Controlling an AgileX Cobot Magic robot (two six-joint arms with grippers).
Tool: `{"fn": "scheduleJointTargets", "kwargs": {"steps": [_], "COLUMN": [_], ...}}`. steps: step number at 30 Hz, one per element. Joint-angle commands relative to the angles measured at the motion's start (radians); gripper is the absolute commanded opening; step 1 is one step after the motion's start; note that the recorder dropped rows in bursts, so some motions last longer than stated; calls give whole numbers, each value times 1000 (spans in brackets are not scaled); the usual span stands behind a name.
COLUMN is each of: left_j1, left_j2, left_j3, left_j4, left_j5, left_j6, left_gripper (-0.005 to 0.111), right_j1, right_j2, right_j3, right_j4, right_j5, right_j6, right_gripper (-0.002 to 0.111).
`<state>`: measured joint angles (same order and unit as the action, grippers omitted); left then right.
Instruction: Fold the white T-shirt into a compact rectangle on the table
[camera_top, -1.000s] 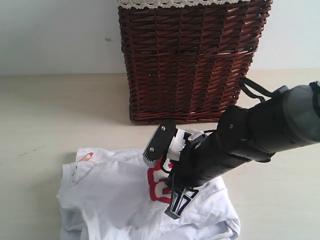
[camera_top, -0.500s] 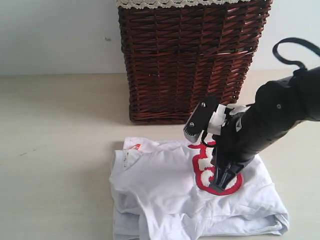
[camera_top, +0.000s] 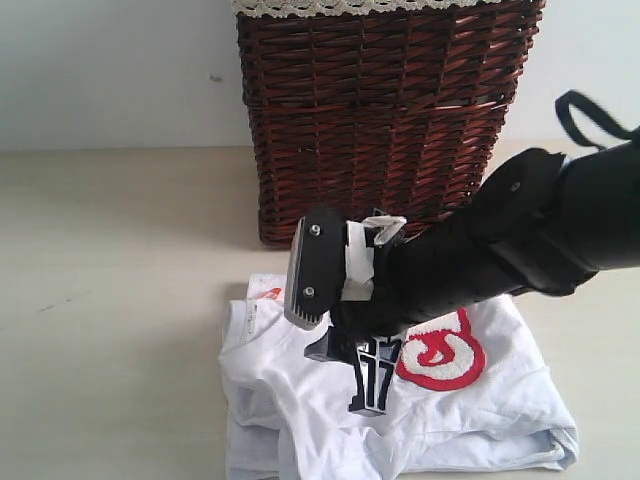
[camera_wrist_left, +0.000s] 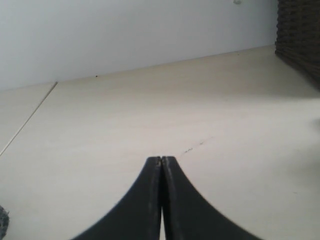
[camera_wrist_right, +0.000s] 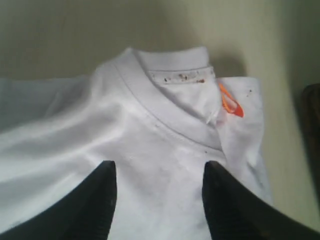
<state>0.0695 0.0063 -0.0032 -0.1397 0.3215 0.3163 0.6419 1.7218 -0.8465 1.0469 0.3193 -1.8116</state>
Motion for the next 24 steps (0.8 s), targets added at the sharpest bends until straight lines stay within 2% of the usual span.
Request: {"fn": "scheduleJointTargets", "kwargs": {"steps": [1, 9, 12, 14, 18, 20, 21, 22, 24], "left_j1": [0, 0, 0, 0, 0, 0, 0, 0, 0], "left_j2": [-6, -6, -6, -6, -6, -6, -6, -6, -6], "left_j3": [3, 3, 3, 3, 3, 3, 3, 3, 3], "left_j4": [-3, -3, -3, -3, -3, -3, -3, -3, -3], "left_j5": [-8, -8, -8, -8, -8, -8, -8, -8, -8], "left_j6": [1, 1, 1, 1, 1, 1, 1, 1, 1], "left_gripper": [1, 1, 1, 1, 1, 1, 1, 1, 1], "right_j1": [3, 1, 1, 1, 1, 1, 1, 1, 1], "right_j2": [78, 139, 148, 140, 106, 96, 94, 101, 114], "right_j3": [2, -111, -160, -179, -209, -217, -217, -217, -217], "right_j4": [185, 260, 308, 279, 20, -174, -277, -473, -596], "right_j5": [-42, -12, 26, 99, 372, 490, 522, 584, 596], "right_j6": [-255, -296, -217, -114, 146, 383, 481, 603, 673], "right_gripper": [52, 51, 51, 44, 20, 8, 5, 0, 0]}}
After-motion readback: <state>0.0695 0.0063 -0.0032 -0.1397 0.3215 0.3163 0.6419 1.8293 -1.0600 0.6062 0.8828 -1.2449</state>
